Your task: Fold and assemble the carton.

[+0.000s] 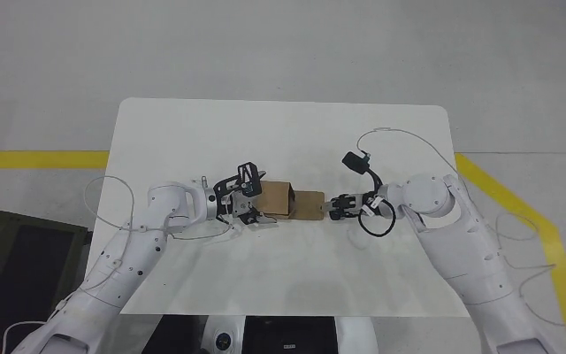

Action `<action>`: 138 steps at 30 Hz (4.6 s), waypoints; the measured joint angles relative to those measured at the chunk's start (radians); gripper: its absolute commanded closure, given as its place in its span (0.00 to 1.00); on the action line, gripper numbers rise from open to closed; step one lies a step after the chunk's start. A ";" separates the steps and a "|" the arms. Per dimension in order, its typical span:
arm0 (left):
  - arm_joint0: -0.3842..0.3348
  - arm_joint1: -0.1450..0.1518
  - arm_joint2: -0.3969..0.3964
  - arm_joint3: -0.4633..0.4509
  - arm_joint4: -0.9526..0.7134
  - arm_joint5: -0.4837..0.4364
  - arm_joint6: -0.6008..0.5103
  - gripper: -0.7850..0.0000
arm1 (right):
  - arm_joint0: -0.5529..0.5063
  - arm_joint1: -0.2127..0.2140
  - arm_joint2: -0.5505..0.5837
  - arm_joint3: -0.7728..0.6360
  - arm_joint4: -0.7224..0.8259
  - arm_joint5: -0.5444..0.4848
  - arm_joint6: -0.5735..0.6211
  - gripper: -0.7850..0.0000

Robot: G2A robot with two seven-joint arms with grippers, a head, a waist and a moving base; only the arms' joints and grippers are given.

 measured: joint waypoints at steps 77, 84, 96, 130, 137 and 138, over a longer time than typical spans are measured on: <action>0.019 -0.009 -0.010 -0.015 0.052 0.009 -0.012 0.00 | 0.077 -0.057 -0.102 0.212 0.458 -0.268 -0.129 0.67; 0.020 -0.010 -0.009 -0.015 0.056 0.008 -0.013 0.00 | 0.079 -0.059 -0.101 0.242 0.484 -0.281 -0.128 0.74; 0.020 -0.012 -0.007 -0.014 0.066 0.006 -0.011 0.00 | 0.080 -0.067 -0.098 0.294 0.559 -0.322 -0.127 0.76; 0.018 -0.016 -0.004 -0.008 0.072 0.001 -0.016 0.00 | 0.121 -0.056 -0.140 0.199 0.316 -0.181 -0.133 0.84; 0.018 -0.017 -0.004 -0.008 0.070 0.003 -0.020 0.00 | 0.131 -0.057 -0.159 0.157 0.281 -0.152 -0.126 0.85; 0.018 -0.017 -0.004 -0.008 0.070 0.003 -0.020 0.00 | 0.132 -0.058 -0.161 0.155 0.280 -0.150 -0.125 0.85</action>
